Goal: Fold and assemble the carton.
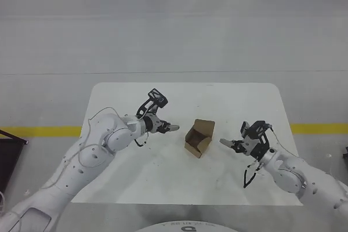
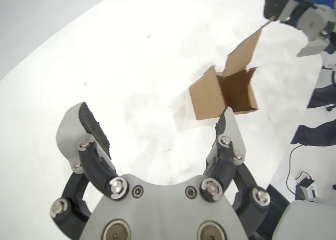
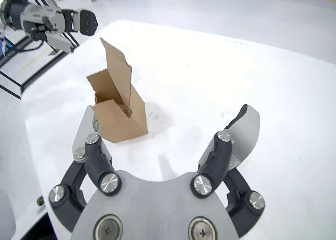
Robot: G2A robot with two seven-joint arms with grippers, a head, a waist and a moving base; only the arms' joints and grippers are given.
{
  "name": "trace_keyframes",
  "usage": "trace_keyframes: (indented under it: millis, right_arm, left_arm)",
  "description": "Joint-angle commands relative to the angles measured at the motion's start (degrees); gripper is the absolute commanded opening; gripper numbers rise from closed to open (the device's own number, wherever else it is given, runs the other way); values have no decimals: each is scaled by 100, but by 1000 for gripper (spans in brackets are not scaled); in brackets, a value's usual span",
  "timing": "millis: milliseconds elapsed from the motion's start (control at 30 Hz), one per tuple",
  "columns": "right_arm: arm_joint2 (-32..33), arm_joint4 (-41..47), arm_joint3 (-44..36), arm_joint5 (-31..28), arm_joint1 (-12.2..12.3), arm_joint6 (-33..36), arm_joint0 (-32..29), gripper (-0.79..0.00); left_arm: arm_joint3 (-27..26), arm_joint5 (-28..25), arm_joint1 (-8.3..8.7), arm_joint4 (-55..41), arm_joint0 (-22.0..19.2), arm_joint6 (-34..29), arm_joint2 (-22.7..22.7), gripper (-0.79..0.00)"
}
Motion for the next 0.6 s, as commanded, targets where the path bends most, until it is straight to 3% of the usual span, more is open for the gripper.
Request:
trace_keyframes:
  millis: [0,200,567]
  right_arm:
    - [2,-147,-28,193,-18,77,-55,0]
    - [-108,-694,-205,761,-153,482,-100,0]
    - [-443,-1145,-3,1193,-599,1168,335,0]
  left_arm:
    - [190,124,-45,96,-110,-25,96,0]
    - [634,436,-199,106,-385,-134,339,0]
    - [1606,179,-560,-645,-889,-230,849,0]
